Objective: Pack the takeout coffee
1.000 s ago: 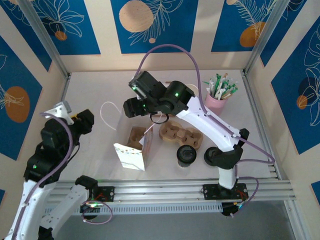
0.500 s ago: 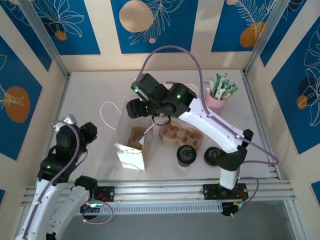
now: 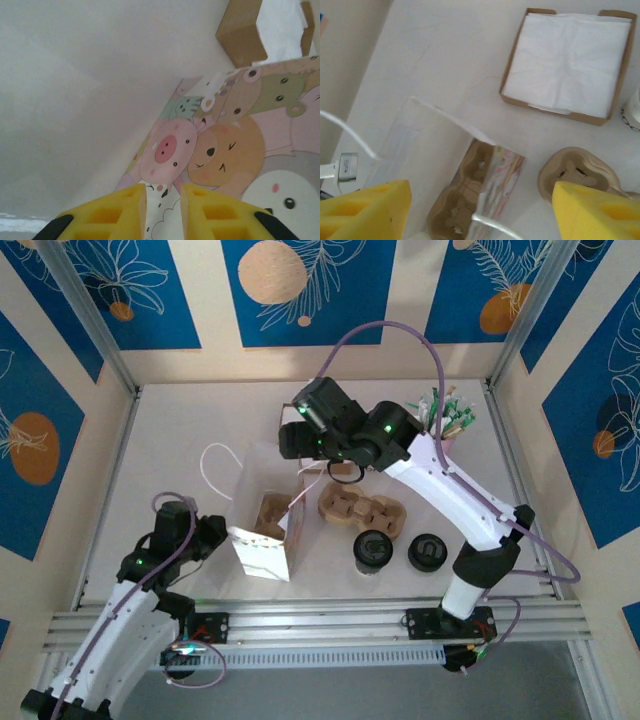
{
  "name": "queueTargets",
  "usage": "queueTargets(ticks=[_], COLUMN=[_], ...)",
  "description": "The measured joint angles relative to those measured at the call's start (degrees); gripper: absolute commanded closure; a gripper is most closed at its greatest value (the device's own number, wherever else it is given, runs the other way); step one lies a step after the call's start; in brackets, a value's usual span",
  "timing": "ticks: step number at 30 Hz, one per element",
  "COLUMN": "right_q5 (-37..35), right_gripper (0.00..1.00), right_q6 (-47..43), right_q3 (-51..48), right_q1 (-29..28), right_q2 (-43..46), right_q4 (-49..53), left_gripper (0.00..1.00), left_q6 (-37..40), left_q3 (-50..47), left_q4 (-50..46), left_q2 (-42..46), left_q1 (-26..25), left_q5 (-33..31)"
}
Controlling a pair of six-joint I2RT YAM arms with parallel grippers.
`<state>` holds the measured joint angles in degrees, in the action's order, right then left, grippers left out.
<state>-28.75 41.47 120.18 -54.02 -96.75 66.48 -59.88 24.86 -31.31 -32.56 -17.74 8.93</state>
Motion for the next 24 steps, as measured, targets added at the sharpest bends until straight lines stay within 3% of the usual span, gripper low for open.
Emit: queueTargets(ticks=[9,24], right_q5=[9.18,22.49], right_gripper=[0.27,0.28], right_q6=[2.56,3.10], right_q3=[-8.66,-9.62], right_q1=[7.54,9.18], right_q2=[2.05,-4.11], right_q4=[-4.24,-11.10], left_gripper=[0.75,0.74], left_q6=[-3.72,-9.70], left_q3=[-4.33,-8.48], left_q4=[7.74,19.78], left_q2=[-3.43,-11.06], left_q1=[-9.57,-22.62], left_q5=[2.19,-1.57])
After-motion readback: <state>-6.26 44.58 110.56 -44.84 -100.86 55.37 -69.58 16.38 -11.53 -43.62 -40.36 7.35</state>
